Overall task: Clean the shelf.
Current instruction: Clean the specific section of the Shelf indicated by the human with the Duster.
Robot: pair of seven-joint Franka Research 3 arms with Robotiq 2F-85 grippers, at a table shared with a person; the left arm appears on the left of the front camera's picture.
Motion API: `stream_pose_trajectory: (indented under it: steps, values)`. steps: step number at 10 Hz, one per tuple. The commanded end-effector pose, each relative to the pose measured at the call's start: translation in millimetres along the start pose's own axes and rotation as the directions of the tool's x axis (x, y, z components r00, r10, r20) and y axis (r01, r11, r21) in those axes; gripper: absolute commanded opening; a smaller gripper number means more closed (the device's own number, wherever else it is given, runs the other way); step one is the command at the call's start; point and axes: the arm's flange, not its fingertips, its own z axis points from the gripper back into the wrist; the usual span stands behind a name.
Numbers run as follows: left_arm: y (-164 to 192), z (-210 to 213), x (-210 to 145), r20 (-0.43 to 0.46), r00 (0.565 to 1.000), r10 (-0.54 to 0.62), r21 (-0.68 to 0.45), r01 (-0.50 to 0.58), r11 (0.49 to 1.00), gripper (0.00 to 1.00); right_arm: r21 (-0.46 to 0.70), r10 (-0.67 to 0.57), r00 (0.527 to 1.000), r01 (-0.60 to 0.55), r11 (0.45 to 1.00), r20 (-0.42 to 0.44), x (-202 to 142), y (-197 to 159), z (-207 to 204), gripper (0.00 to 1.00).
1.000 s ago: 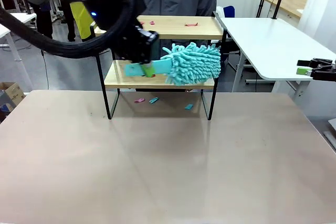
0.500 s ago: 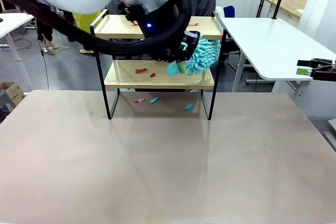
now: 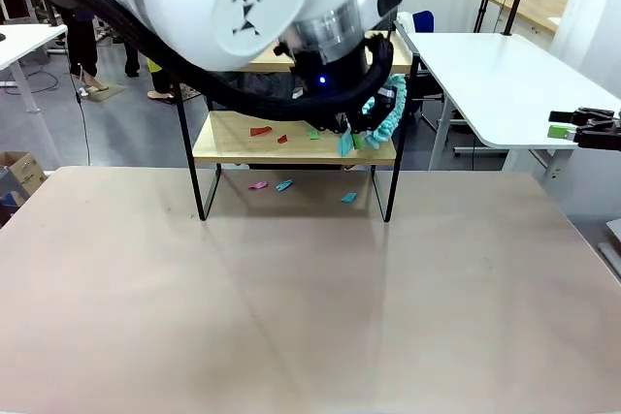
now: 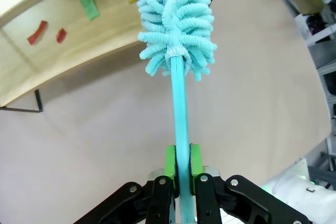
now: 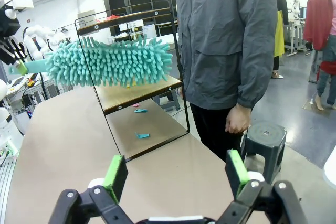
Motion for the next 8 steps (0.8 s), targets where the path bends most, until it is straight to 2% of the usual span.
stream_pose_trajectory:
  steps: [1,3,6,7,8]
  values:
    - [-16.8,-10.7,1.0,0.030,0.999,0.027,0.027,-0.028,0.999,0.13,0.001,0.007,1.000,-0.007,1.000,0.002,3.6,0.8,-1.3,1.00]
    - [-22.2,-30.8,-6.4,0.010,1.000,0.017,0.045,-0.018,0.999,0.13,0.001,0.007,1.000,-0.007,1.000,0.002,3.6,0.8,-1.3,1.00]
    - [-19.6,-46.0,-7.7,-0.037,0.997,0.063,0.068,-0.060,0.996,0.13,0.001,0.007,1.000,-0.007,1.000,0.002,3.6,0.8,-1.3,1.00]
    - [-17.0,-41.1,-14.4,-0.033,0.999,0.006,0.036,-0.005,0.999,0.13,0.001,0.007,1.000,-0.007,1.000,0.002,3.6,0.8,-1.3,1.00]
    - [-17.0,-41.1,-14.4,-0.033,0.999,0.006,0.036,-0.005,0.999,0.13,0.001,0.007,1.000,-0.007,1.000,0.002,3.6,0.8,-1.3,1.00]
